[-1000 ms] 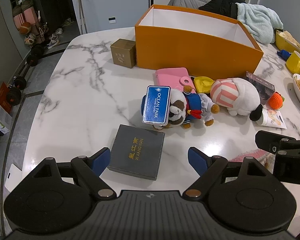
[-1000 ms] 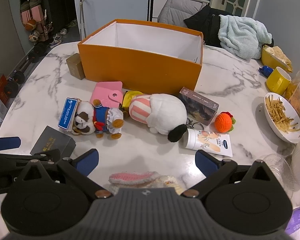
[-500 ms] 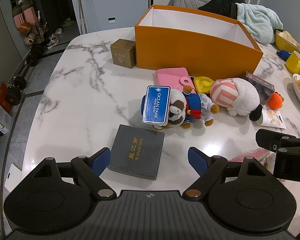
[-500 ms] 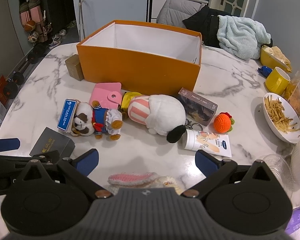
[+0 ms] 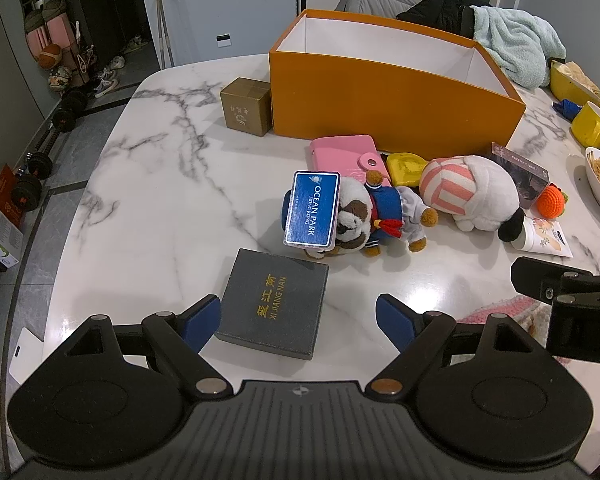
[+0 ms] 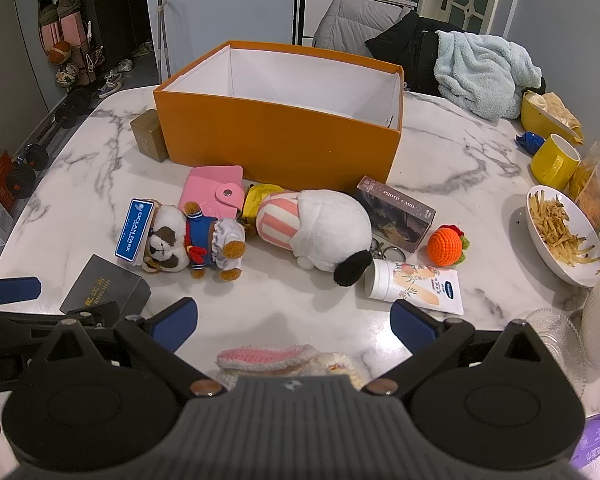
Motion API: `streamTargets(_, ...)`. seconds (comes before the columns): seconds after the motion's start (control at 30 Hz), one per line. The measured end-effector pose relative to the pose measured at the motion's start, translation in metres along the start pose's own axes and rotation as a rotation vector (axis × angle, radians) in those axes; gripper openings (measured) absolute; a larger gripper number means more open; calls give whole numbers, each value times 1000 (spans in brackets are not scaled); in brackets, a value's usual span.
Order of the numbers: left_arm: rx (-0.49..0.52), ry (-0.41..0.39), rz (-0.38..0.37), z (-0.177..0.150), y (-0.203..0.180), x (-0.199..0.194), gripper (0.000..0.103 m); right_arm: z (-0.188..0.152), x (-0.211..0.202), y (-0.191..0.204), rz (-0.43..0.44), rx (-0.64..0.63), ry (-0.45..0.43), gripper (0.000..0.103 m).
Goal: Organize objects
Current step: 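Move the left tool to the black box while the right tool approaches the white bunny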
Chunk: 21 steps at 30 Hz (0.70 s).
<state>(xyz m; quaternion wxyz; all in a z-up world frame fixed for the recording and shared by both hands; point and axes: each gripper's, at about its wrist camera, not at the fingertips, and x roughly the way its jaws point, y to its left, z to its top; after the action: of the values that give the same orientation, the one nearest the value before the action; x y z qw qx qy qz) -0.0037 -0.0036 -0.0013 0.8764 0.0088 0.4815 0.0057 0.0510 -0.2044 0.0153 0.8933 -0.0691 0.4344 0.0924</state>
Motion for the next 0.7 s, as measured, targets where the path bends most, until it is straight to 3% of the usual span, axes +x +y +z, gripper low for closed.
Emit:
streamTargets(0.43,-55,31,-21,2,5,5,100,10,7,-12,9,6,16,102)
streamTargets(0.7,-52,67,-29,3,11,15,100,19,22,-31,64,-19,66,102)
